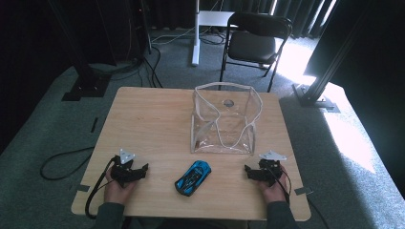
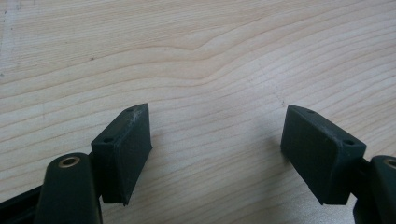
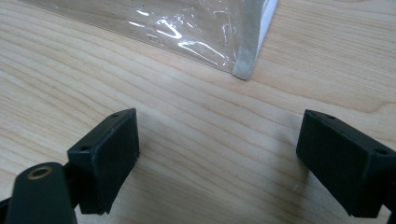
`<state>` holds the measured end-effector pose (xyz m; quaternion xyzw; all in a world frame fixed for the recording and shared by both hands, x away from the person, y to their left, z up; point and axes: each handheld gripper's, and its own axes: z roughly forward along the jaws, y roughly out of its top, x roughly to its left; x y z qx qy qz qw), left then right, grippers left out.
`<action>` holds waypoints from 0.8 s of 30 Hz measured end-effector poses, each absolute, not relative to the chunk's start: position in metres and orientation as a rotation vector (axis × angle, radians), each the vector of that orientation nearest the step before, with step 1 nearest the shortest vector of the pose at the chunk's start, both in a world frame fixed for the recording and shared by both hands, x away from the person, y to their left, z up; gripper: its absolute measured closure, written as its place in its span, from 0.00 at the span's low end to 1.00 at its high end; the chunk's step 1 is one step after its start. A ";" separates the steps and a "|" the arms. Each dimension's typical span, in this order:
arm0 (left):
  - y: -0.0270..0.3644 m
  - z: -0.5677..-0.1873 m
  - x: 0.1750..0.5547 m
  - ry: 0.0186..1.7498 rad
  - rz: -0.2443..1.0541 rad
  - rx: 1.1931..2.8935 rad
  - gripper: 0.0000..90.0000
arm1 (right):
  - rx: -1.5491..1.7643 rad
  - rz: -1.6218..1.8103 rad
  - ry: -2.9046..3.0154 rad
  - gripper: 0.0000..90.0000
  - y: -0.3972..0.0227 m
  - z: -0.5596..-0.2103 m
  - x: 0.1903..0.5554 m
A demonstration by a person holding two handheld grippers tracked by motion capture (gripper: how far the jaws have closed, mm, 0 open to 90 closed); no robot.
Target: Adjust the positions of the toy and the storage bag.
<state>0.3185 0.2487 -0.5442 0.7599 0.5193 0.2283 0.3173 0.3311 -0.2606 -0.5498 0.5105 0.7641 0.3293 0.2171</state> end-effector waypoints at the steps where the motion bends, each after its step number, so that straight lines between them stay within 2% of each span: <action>1: 0.249 -0.544 0.319 1.367 0.601 2.000 0.28 | 1.414 0.912 2.117 0.15 -0.261 -0.550 0.331; 12: 0.249 -0.544 0.317 1.355 0.594 2.002 0.28 | 1.423 0.923 2.092 0.24 -0.263 -0.549 0.332; 14: 0.249 -0.544 0.317 1.355 0.594 2.002 0.28 | 1.420 0.925 2.095 0.22 -0.263 -0.549 0.332; 15: 0.249 -0.544 0.317 1.355 0.594 2.002 0.28 | 1.408 0.924 2.110 0.17 -0.263 -0.549 0.333; 16: 0.249 -0.544 0.317 1.350 0.595 2.000 0.28 | 1.408 0.924 2.110 0.17 -0.263 -0.549 0.333; 17: 0.249 -0.544 0.316 1.348 0.594 2.000 0.32 | 1.385 0.922 2.147 0.13 -0.261 -0.550 0.333; 18: 0.249 -0.543 0.316 1.355 0.598 1.995 0.42 | 1.384 0.923 2.147 0.14 -0.260 -0.550 0.332; 19: 0.249 -0.543 0.316 1.355 0.598 1.995 0.47 | 1.381 0.922 2.148 0.15 -0.260 -0.550 0.332; 20: 0.248 -0.542 0.316 1.364 0.601 1.992 0.52 | 1.380 0.925 2.152 0.20 -0.260 -0.549 0.331; 21: 0.247 -0.541 0.316 1.369 0.610 1.994 0.52 | 1.380 0.925 2.152 0.20 -0.260 -0.549 0.331; 22: 0.244 -0.539 0.315 1.378 0.652 1.995 0.58 | 1.376 0.922 2.165 0.40 -0.261 -0.545 0.330; 24: 0.244 -0.533 0.313 1.363 0.637 1.958 0.61 | 1.378 0.942 2.186 0.52 -0.261 -0.542 0.328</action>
